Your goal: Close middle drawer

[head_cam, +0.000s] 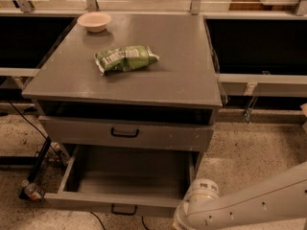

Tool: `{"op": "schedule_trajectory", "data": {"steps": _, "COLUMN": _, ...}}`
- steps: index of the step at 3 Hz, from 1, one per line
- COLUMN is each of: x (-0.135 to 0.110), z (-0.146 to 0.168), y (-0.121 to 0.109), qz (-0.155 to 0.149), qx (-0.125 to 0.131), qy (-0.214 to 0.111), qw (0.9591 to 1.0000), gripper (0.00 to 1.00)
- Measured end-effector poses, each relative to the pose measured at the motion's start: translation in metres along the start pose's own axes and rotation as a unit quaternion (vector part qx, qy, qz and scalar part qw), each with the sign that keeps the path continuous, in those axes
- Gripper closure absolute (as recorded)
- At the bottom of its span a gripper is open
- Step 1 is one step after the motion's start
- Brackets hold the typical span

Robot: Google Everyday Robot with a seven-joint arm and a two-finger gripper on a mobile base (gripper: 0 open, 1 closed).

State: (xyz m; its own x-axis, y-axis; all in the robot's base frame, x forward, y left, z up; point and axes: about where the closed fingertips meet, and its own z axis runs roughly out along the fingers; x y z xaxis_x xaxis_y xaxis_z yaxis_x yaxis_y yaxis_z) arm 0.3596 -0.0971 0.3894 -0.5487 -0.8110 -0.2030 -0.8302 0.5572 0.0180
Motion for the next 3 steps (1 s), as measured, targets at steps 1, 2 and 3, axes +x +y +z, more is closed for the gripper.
{"op": "schedule_trajectory", "data": {"steps": 1, "x": 0.0, "z": 0.0, "y": 0.0, "qz": 0.0, "qx": 0.0, "qy": 0.0, "qw": 1.0, "gripper": 0.82}}
{"op": "schedule_trajectory", "data": {"steps": 2, "x": 0.0, "z": 0.0, "y": 0.0, "qz": 0.0, "qx": 0.0, "qy": 0.0, "qw": 1.0, "gripper": 0.59}}
{"op": "schedule_trajectory", "data": {"steps": 3, "x": 0.0, "z": 0.0, "y": 0.0, "qz": 0.0, "qx": 0.0, "qy": 0.0, "qw": 1.0, "gripper": 0.34}}
